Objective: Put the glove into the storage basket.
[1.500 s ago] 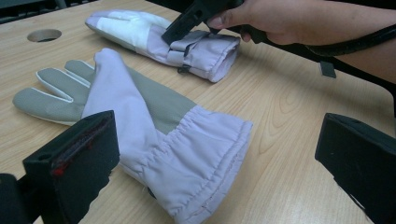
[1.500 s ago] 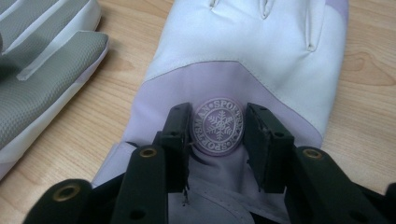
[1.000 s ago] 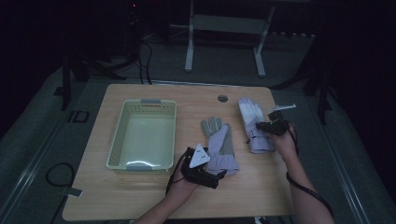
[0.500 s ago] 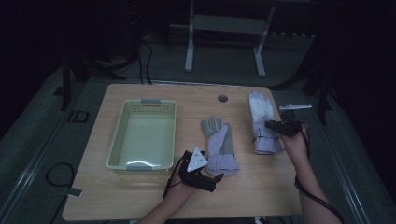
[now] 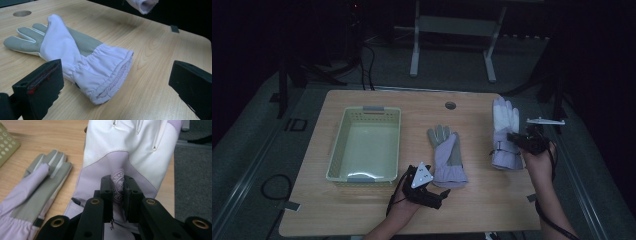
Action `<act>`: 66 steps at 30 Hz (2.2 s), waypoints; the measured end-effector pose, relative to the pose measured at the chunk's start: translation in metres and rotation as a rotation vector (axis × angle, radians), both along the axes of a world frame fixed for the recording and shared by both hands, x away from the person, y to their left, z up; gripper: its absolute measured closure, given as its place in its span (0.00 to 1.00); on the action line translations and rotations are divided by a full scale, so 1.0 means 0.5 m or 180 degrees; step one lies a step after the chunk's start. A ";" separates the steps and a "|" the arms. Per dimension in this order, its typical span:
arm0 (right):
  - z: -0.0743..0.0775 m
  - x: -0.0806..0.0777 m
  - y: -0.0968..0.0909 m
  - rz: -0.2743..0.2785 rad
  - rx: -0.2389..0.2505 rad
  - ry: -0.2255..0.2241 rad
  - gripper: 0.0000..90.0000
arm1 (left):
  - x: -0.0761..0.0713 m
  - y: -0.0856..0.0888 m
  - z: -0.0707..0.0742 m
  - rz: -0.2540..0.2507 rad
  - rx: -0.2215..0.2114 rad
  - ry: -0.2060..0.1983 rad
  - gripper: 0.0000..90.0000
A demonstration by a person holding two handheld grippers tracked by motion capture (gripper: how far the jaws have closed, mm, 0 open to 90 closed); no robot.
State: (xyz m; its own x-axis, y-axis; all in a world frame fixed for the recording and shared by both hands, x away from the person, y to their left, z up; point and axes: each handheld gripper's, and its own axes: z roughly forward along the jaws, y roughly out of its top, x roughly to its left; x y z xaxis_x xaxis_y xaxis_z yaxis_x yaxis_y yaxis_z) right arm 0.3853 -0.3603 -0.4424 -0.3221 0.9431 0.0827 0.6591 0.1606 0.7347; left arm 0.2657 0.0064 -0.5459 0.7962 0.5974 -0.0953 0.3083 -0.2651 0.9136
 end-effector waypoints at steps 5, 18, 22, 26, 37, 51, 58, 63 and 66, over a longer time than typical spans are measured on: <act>-0.021 -0.023 -0.008 -0.0027 0.0005 0.0073 0.88 | -0.012 0.012 -0.005 0.0021 -0.0031 0.0007 0.00; -0.110 -0.043 -0.011 -0.0133 -0.0040 0.0298 0.86 | -0.025 0.017 -0.025 0.0037 -0.0012 0.0028 0.00; -0.138 -0.036 -0.003 -0.0105 -0.0081 0.0391 0.86 | -0.025 0.020 -0.023 0.0039 -0.0055 0.0010 0.00; -0.151 -0.031 0.010 -0.0025 -0.0170 0.0396 0.81 | -0.027 0.018 -0.025 0.0038 -0.0033 -0.0005 0.00; -0.173 -0.020 0.004 0.0405 -0.0296 0.0390 0.63 | -0.030 0.019 -0.029 -0.0007 -0.0021 -0.0016 0.00; -0.159 -0.029 -0.020 0.0383 -0.0013 0.0316 0.89 | -0.030 0.020 -0.029 0.0020 -0.0042 -0.0015 0.00; -0.063 -0.038 -0.004 0.0320 -0.0056 0.0062 0.90 | -0.030 0.021 -0.028 0.0018 -0.0042 -0.0006 0.00; 0.007 -0.047 0.026 0.0328 -0.0091 -0.0105 0.90 | -0.030 0.020 -0.028 0.0009 -0.0056 -0.0005 0.00; 0.036 -0.053 0.047 0.0340 -0.0062 -0.0167 0.90 | -0.030 0.021 -0.029 0.0015 -0.0050 -0.0010 0.00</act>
